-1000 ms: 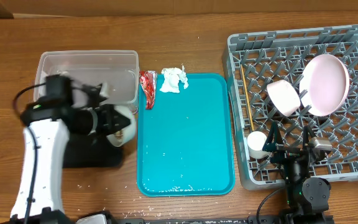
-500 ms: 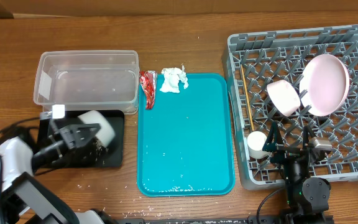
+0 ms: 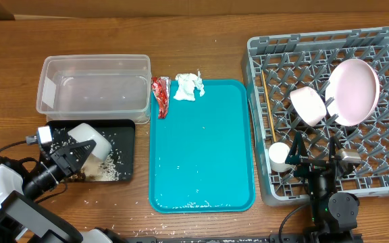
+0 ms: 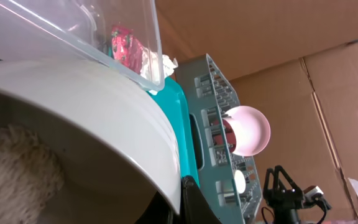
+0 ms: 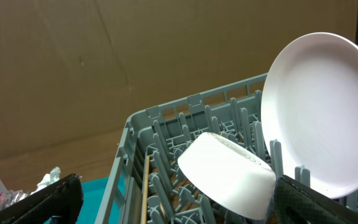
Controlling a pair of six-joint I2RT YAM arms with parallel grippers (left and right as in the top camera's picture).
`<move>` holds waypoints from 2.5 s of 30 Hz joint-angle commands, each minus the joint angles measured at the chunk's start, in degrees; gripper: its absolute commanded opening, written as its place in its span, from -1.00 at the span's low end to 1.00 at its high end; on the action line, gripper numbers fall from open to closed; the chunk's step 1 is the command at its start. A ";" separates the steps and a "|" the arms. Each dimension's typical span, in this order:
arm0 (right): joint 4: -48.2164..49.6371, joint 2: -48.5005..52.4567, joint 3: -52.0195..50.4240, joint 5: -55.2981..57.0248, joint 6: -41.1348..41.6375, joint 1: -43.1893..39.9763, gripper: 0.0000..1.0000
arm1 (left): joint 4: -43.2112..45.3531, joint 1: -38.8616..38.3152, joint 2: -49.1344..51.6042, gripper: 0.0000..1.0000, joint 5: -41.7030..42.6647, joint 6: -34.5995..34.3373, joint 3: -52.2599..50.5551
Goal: Sort waste into correct bins and load items into the dishwasher
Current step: 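Tip the bowl over the black tray to dump scraps, then carry the emptied white bowl with left gripper into the dish rack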
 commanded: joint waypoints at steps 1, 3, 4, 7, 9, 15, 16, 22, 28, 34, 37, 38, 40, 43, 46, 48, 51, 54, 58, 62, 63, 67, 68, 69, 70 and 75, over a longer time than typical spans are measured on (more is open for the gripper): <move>0.37 -0.46 -0.59 0.33 0.02 -0.26 1.00 | 0.26 0.24 0.28 -0.92 2.14 3.63 -0.39; 0.37 -0.46 -0.59 0.33 0.02 -0.26 1.00 | 2.14 0.26 0.28 -0.92 2.36 0.94 -0.39; 0.35 -0.46 -0.59 0.33 0.02 -0.26 1.00 | 1.97 0.26 0.28 -0.92 3.13 -0.26 -0.39; 0.35 -0.46 -0.59 0.33 0.02 -0.26 1.00 | 2.71 0.26 0.28 -0.92 3.28 -3.21 -0.37; 0.35 -0.46 -0.59 0.35 0.02 -0.26 1.00 | 0.13 0.13 0.13 -0.92 6.01 1.86 -0.39; 0.37 -0.46 -0.59 0.33 0.02 -0.26 1.00 | 6.95 -0.17 0.42 -0.92 7.23 -3.04 -0.39; 0.35 -0.46 -0.59 0.33 0.02 -0.26 1.00 | 6.97 -0.15 0.42 -0.92 7.54 -5.88 -0.39; 0.37 -0.46 -0.57 0.33 0.02 -0.26 1.00 | 7.69 -0.33 0.39 -0.92 6.84 -9.81 -0.39; 0.37 -0.46 -0.59 0.33 0.02 -0.26 1.00 | -2.49 -12.55 0.00 -0.92 4.09 3.58 2.75; 0.37 -0.46 -0.59 0.33 0.02 -0.26 1.00 | -2.10 -27.23 -0.33 -0.92 6.86 -0.83 10.86; 0.37 -0.46 -0.59 0.33 0.02 -0.26 1.00 | 4.04 -37.70 -0.33 -0.92 6.58 -9.51 16.50; 0.37 -0.46 -0.59 0.33 0.02 -0.26 1.00 | 8.20 -41.07 -0.33 -0.92 5.73 -14.69 18.03; 0.35 -0.46 -0.57 0.35 0.02 -0.26 1.00 | 22.10 -48.63 -0.22 -0.92 -0.79 -33.70 20.68; 0.37 -0.46 -0.59 0.33 0.02 -0.26 1.00 | 43.52 -60.15 -0.13 -0.92 -14.62 -58.88 22.27; 0.37 -0.46 -0.57 0.33 0.02 -0.26 1.00 | 62.10 -69.99 0.87 -0.92 -22.12 -71.36 22.29; 0.37 -0.46 -0.59 0.33 0.02 -0.26 1.00 | 73.13 -74.88 2.82 -0.92 -25.38 -77.66 22.29; 0.37 -0.46 -0.59 0.33 0.02 -0.26 1.00 | 88.61 -79.52 7.69 -0.92 -28.13 -87.91 22.29; 0.37 -0.46 -0.59 0.33 0.02 -0.26 1.00 | 103.16 -82.29 14.49 -0.92 -29.20 -98.82 22.36; 0.37 -0.46 -0.59 0.35 0.02 -0.26 1.00 | 121.13 -83.78 24.85 -0.92 -28.85 -113.44 23.23; 0.37 -0.46 -0.59 0.33 0.02 -0.26 1.00 | 131.29 -84.43 33.42 -0.92 -28.79 -122.75 25.11; 0.35 -0.46 -0.59 0.33 0.02 -0.26 1.00 | 135.45 -84.80 36.28 -0.92 -28.48 -125.39 26.12; 0.35 -0.46 -0.57 0.33 0.02 -0.26 1.00 | 139.99 -85.77 40.59 -0.92 -25.92 -126.66 29.29; 0.37 -0.46 -0.59 0.33 0.02 -0.26 1.00 | 139.95 -85.99 41.03 -0.92 -25.40 -126.09 29.90; 0.37 -0.46 -0.59 0.33 0.02 -0.26 1.00 | 139.71 -86.18 41.31 -0.92 -24.83 -125.37 30.49; 0.37 -0.46 -0.59 0.33 0.02 -0.26 1.00 | 138.81 -86.36 41.46 -0.92 -24.59 -124.58 30.88; 0.35 -0.46 -0.59 0.33 0.02 -0.26 1.00 | 134.11 -86.68 41.46 -0.92 -23.30 -119.30 31.78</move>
